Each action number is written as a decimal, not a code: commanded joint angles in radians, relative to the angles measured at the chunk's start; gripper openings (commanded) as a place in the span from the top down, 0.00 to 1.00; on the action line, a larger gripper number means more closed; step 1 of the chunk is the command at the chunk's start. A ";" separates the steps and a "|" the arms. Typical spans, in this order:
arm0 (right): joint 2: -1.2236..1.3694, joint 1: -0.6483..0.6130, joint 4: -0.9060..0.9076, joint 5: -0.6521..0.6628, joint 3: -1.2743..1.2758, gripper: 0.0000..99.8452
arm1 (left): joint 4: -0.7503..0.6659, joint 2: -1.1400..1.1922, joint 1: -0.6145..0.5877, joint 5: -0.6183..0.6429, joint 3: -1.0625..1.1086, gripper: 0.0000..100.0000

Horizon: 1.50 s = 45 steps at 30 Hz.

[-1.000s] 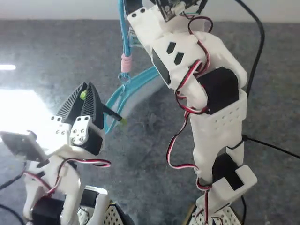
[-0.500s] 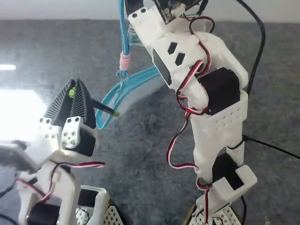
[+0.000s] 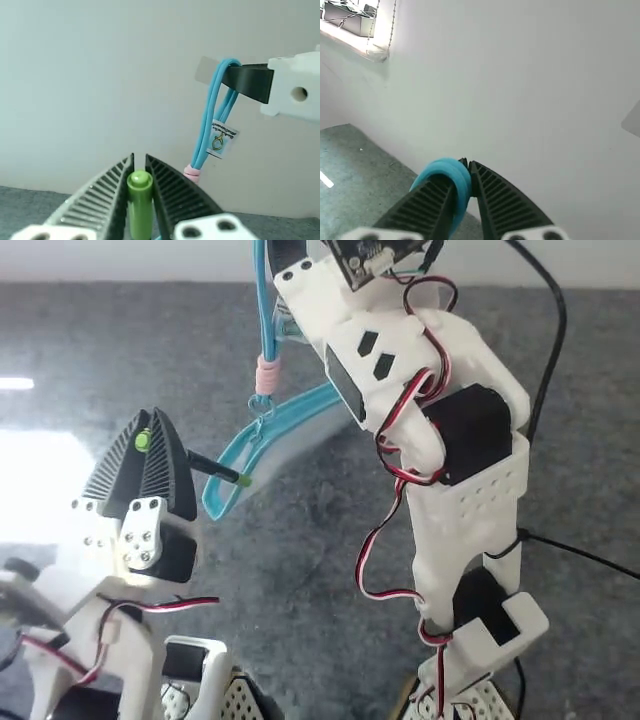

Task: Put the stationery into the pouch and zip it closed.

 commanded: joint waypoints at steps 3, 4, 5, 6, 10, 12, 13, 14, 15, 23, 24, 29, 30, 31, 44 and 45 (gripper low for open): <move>-0.048 0.015 0.004 0.012 -0.041 0.99 | 0.006 -0.002 -0.003 -0.014 -0.065 0.99; -0.048 0.015 0.004 0.012 -0.041 0.99 | 0.006 -0.002 -0.003 -0.017 -0.065 0.99; -0.048 0.015 0.005 0.012 -0.041 0.99 | 0.006 -0.002 -0.003 -0.028 -0.065 0.99; -0.048 0.015 0.005 0.012 -0.041 0.99 | 0.006 -0.002 -0.003 -0.032 -0.065 0.99; -0.048 0.010 0.018 0.011 -0.041 0.99 | 0.011 -0.002 -0.003 -0.034 -0.062 0.99; -0.050 0.007 0.019 0.008 -0.043 0.99 | 0.032 0.002 0.000 -0.032 -0.047 0.99; -0.050 0.007 0.016 0.008 -0.043 0.99 | 0.031 0.000 0.003 -0.032 -0.022 0.99; -0.051 0.007 0.015 0.008 -0.046 0.99 | 0.029 -0.002 0.003 -0.031 0.001 0.99; -0.056 0.007 0.016 0.008 -0.049 0.99 | 0.023 -0.003 0.005 -0.031 0.022 0.99; -0.059 0.012 0.016 0.008 -0.048 0.99 | 0.009 -0.005 0.006 -0.029 -0.018 0.99; -0.059 0.013 0.016 0.008 -0.048 0.99 | 0.018 -0.005 0.006 -0.029 -0.022 0.99; -0.059 0.012 0.018 0.008 -0.048 0.99 | 0.060 -0.005 0.008 -0.026 -0.018 0.99; -0.059 0.010 0.018 0.008 -0.048 0.99 | 0.068 -0.005 0.012 -0.012 -0.018 0.99; -0.058 0.010 0.018 0.008 -0.048 0.99 | 0.075 -0.005 0.028 -0.006 -0.018 0.99; -0.058 0.015 0.019 0.008 -0.048 0.99 | 0.094 -0.006 0.075 -0.002 -0.081 0.99; -0.058 0.015 0.019 0.008 -0.048 0.99 | 0.095 -0.006 0.075 -0.002 -0.082 0.99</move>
